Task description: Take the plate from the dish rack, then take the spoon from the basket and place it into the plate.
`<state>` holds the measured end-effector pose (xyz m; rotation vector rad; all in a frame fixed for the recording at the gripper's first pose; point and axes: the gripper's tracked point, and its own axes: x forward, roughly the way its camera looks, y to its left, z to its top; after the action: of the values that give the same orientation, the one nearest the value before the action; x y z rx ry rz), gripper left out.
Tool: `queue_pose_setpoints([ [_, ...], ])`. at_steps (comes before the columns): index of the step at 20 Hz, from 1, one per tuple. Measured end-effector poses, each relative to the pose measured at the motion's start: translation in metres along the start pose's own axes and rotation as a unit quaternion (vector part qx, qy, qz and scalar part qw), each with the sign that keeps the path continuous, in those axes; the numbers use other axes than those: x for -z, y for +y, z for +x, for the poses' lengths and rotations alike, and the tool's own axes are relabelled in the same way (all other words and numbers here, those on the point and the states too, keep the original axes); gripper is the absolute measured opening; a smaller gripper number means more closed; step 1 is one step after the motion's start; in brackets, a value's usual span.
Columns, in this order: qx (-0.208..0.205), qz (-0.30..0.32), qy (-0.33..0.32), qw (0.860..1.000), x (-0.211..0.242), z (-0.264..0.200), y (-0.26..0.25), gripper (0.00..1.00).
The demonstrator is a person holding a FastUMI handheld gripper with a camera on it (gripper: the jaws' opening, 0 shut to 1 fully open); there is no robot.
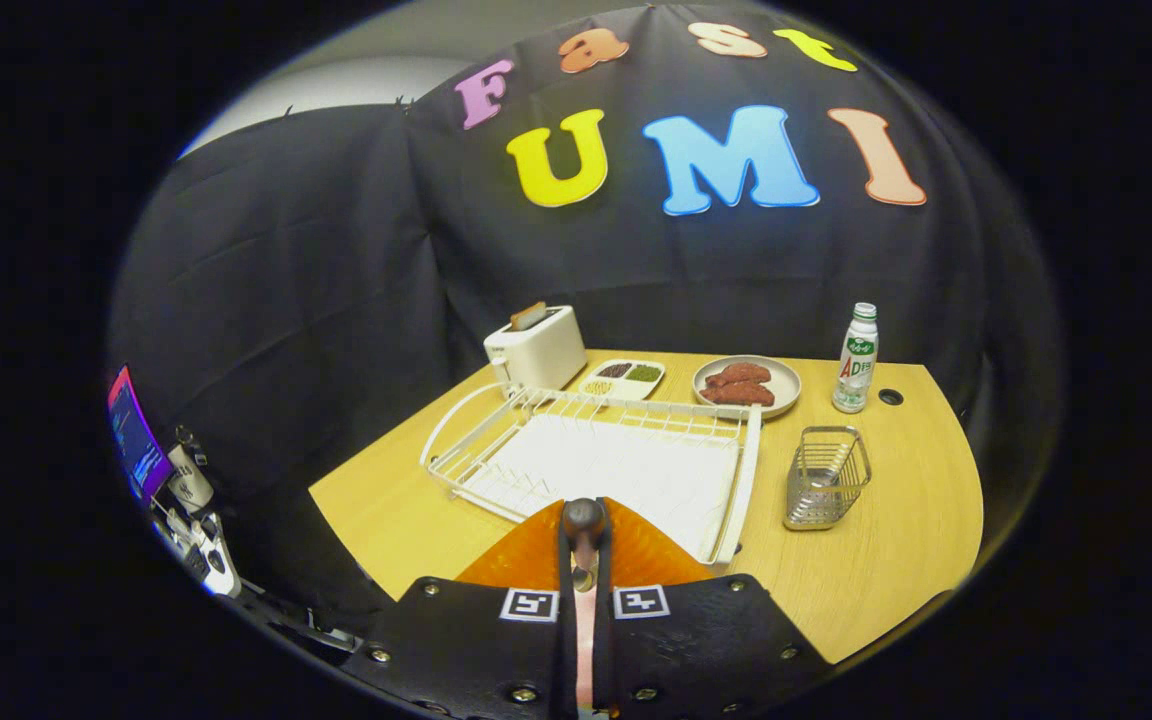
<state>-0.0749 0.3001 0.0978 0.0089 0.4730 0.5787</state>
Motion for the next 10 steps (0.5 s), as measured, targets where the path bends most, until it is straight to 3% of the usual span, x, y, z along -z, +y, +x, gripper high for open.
queue_pose_setpoints([
  [7, -0.008, -0.071, 0.051, 0.996, 0.055, 0.01, 0.035, 0.06],
  [10, -0.021, -0.067, 0.069, 0.995, 0.065, 0.014, 0.048, 0.06],
])
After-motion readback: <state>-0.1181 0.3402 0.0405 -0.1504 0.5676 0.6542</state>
